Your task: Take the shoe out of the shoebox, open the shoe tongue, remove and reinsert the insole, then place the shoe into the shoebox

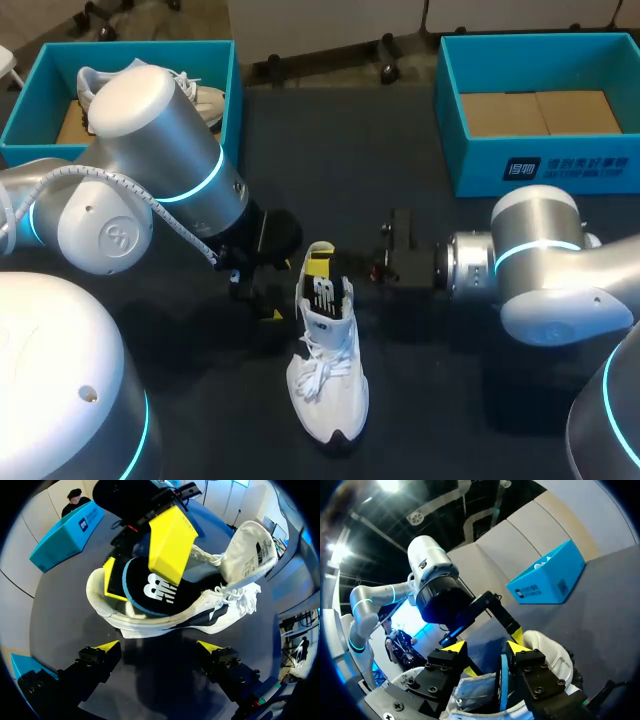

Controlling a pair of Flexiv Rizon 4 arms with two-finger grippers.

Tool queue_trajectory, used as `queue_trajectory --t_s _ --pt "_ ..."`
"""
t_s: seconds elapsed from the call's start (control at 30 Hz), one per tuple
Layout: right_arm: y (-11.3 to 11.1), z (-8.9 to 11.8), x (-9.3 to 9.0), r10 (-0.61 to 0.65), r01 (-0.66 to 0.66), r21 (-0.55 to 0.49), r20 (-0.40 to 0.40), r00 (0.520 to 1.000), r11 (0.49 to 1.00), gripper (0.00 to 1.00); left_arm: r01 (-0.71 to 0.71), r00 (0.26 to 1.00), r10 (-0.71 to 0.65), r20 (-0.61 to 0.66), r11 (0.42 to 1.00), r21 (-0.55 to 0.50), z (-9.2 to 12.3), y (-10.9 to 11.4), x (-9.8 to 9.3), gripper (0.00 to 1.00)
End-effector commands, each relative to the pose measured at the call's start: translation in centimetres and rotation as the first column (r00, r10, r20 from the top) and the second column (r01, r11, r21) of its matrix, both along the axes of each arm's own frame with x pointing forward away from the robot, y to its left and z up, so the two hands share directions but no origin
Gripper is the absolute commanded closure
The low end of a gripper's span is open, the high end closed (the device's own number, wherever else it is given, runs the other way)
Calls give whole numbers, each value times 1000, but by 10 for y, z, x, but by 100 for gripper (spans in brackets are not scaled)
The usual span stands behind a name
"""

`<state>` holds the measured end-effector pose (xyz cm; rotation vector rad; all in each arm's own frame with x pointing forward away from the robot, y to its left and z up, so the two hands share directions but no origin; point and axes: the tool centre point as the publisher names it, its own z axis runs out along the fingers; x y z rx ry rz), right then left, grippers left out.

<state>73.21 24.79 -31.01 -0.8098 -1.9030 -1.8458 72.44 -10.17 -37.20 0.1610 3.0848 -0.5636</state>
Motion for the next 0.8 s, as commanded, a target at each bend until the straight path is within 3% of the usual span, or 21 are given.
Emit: queue_trajectory --t_s 0.03,0.37,0.73,0.8 --pt "-8 10 1 8 -8 -30 -5 1000 1000 51 0 1000 0 0 1000 0 -2 -1 1 0" --pt "-23 13 7 59 -61 -66 -31 998 996 51 69 998 -69 10 997 -37 30 8 -1 0" --pt "-45 15 19 204 -215 -78 -131 970 973 50 86 996 -86 -11 995 50 52 56 -1 0" --pt "-50 16 21 235 -248 -82 -148 961 965 45 81 996 -80 -30 996 48 53 69 2 0"
